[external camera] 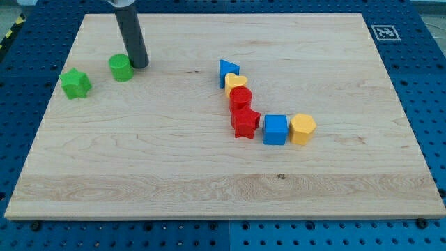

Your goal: Push the green circle towards the right of the green star

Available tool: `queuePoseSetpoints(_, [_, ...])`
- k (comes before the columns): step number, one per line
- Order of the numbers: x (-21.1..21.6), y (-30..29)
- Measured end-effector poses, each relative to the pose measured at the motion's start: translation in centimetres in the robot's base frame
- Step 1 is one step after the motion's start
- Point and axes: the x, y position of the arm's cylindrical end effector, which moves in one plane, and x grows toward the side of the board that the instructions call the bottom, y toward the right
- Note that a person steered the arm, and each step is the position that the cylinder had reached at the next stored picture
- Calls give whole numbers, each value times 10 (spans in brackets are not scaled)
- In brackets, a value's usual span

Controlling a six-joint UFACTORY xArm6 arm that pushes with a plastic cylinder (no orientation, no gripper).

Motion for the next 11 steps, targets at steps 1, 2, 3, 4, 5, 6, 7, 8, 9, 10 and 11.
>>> queuePoseSetpoints(1, [0,-14])
queuePoseSetpoints(2, [0,-24])
queuePoseSetpoints(3, [0,-28])
queuePoseSetpoints(4, [0,-28])
queuePoseSetpoints(5, [0,-32])
queuePoseSetpoints(6, [0,-33])
queuePoseSetpoints(7, [0,-34])
queuePoseSetpoints(8, [0,-38])
queuePoseSetpoints(9, [0,-40])
queuePoseSetpoints(10, [0,-44])
queuePoseSetpoints(11, [0,-45])
